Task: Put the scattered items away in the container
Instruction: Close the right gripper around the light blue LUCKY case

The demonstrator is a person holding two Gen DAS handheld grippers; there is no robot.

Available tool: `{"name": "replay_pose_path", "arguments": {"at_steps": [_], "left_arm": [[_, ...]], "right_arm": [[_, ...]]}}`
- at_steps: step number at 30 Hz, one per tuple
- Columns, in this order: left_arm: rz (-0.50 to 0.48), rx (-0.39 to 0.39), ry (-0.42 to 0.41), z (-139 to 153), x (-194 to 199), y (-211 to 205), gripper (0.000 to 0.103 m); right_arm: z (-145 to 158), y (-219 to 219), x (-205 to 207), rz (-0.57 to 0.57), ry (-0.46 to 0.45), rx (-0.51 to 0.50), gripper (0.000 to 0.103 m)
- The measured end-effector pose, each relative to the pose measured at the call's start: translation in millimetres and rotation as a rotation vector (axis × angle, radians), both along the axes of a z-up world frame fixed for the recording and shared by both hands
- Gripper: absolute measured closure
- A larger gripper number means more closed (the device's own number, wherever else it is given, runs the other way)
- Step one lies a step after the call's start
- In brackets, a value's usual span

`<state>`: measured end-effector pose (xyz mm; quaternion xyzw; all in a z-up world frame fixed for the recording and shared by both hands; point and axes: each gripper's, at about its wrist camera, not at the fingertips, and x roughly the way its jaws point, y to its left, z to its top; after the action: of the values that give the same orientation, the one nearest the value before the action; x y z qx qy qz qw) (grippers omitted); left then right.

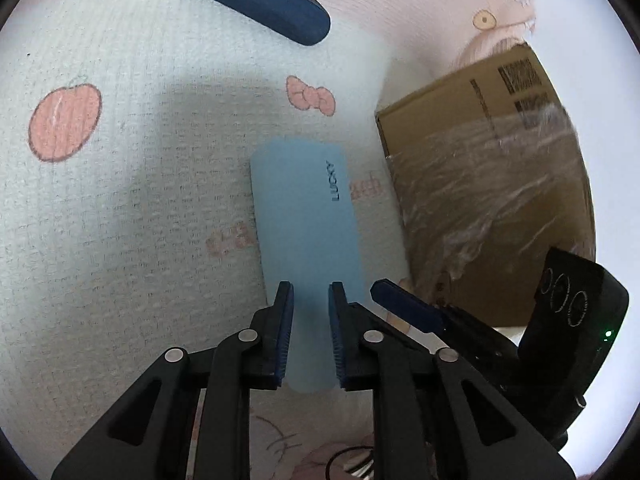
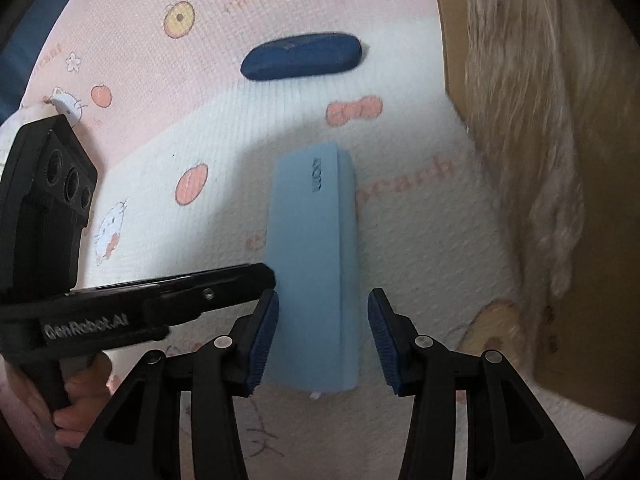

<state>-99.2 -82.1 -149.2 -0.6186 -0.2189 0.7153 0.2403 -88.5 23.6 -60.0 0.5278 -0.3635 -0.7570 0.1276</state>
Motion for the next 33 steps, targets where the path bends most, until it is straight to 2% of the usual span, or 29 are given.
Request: {"name": "replay_pose_path", "arguments": {"at_steps": [4, 8, 14, 18, 21, 26, 29, 33], "left_arm": [[0.004, -0.033, 0.001, -4.3, -9.9, 3.6, 0.072], [0.012, -0.006, -0.034, -13.6, -20.0, 2.6, 0.069], [0.024, 0.069, -0.106, -26.6, -30.2, -4.4, 0.065], [0.059, 0.117, -0.130, -33.9, -29.5, -9.3, 0.064], [0.055, 0.126, -0.129, -35.8, -30.2, -9.9, 0.064], [0.075, 0.153, -0.143, -36.5, -29.9, -11.9, 0.064], [0.081, 0.172, -0.140, -29.6, -29.6, -14.3, 0.064], [0.089, 0.208, -0.091, -3.3, -32.0, -17.7, 0.064]], "right_arm": [[-9.7, 0.9, -9.3, 0.028, -0.028, -0.025, 0.059], [-16.5, -0.5, -14.0, 0.031, -0.018, -0.090, 0.057], [-22.1, -4.3, -19.8, 0.051, -0.022, -0.120, 0.050], [-23.9, -11.9, -29.0, 0.084, -0.031, -0.091, 0.045], [-18.0, -19.5, -32.9, 0.118, -0.036, -0.028, 0.044], [-15.8, -22.3, -31.6, 0.105, -0.039, -0.007, 0.044], [-8.4, -20.8, -29.8, 0.100, -0.027, 0.020, 0.044], [14.2, -8.7, -26.7, 0.077, 0.027, 0.049, 0.044]]}}
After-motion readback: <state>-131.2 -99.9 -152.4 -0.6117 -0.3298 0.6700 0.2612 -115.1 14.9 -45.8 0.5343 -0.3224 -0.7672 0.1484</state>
